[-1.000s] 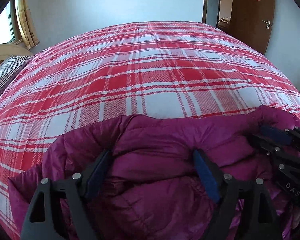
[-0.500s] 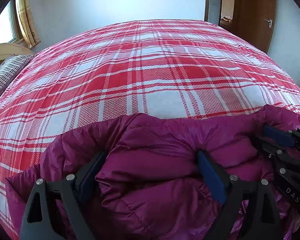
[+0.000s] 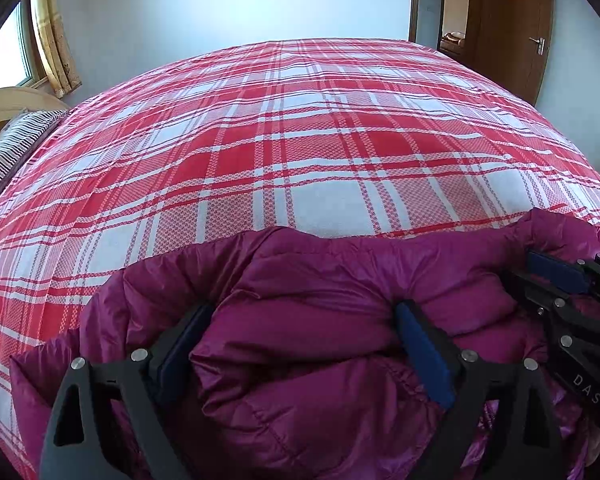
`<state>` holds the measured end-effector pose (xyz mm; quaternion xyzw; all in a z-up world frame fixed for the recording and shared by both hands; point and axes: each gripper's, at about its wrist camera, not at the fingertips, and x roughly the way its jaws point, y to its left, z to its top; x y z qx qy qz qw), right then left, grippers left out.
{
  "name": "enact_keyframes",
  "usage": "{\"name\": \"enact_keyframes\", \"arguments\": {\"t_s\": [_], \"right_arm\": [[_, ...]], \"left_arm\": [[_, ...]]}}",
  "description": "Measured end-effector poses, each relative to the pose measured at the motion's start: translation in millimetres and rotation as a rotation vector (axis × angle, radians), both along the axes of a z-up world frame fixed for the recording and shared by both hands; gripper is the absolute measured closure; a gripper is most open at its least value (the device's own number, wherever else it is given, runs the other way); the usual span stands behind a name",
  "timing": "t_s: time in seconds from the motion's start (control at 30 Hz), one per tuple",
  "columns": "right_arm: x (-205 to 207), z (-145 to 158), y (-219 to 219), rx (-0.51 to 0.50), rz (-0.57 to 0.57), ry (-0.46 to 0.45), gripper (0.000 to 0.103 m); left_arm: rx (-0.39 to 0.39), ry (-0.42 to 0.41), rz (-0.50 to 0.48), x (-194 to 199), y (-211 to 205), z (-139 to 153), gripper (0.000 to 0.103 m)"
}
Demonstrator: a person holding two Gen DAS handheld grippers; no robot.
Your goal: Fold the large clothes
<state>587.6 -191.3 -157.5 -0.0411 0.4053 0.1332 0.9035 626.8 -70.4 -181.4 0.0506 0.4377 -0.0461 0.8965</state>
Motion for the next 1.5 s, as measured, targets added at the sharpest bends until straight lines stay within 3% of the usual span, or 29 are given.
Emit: {"name": "enact_keyframes", "arguments": {"t_s": [1.5], "right_arm": [[0.8, -1.1, 3.8, -0.032, 0.001, -0.001, 0.072]], "left_arm": [[0.022, -0.003, 0.008, 2.8, -2.2, -2.6, 0.006]]}}
